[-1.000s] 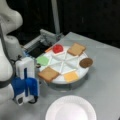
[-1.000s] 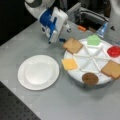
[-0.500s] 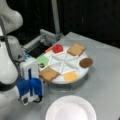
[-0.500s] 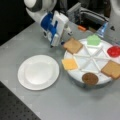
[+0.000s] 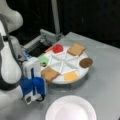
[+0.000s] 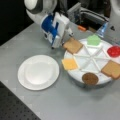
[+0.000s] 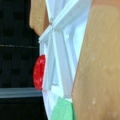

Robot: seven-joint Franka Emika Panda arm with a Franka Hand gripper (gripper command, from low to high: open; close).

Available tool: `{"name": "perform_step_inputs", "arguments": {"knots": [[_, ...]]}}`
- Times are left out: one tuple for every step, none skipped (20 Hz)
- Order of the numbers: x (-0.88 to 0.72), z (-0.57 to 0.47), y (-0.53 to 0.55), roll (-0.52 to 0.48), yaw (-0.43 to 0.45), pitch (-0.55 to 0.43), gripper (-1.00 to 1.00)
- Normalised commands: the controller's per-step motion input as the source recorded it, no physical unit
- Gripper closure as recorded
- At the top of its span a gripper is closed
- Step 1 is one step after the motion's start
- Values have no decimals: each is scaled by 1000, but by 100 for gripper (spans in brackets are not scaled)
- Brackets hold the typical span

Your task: Ingredient selection for cheeseburger or sandwich

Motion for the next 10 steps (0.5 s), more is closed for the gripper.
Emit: {"name": "perform_step_inputs", "arguments": {"knots": [[253, -135, -189, 266, 130, -23, -100], [249, -134, -186, 262, 130, -22, -100], [246, -135, -180, 262, 129, -22, -100], [245, -136, -172, 263, 127, -21, -100], [244, -134, -163, 258, 128, -16, 100], [246, -132, -148, 244, 124, -12, 100], [247, -130, -139, 241, 123, -10, 100], [247, -128, -133, 236, 125, -8, 100], [248, -126, -129, 231, 123, -4, 100], [252, -117, -130, 232, 119, -2, 100]]}}
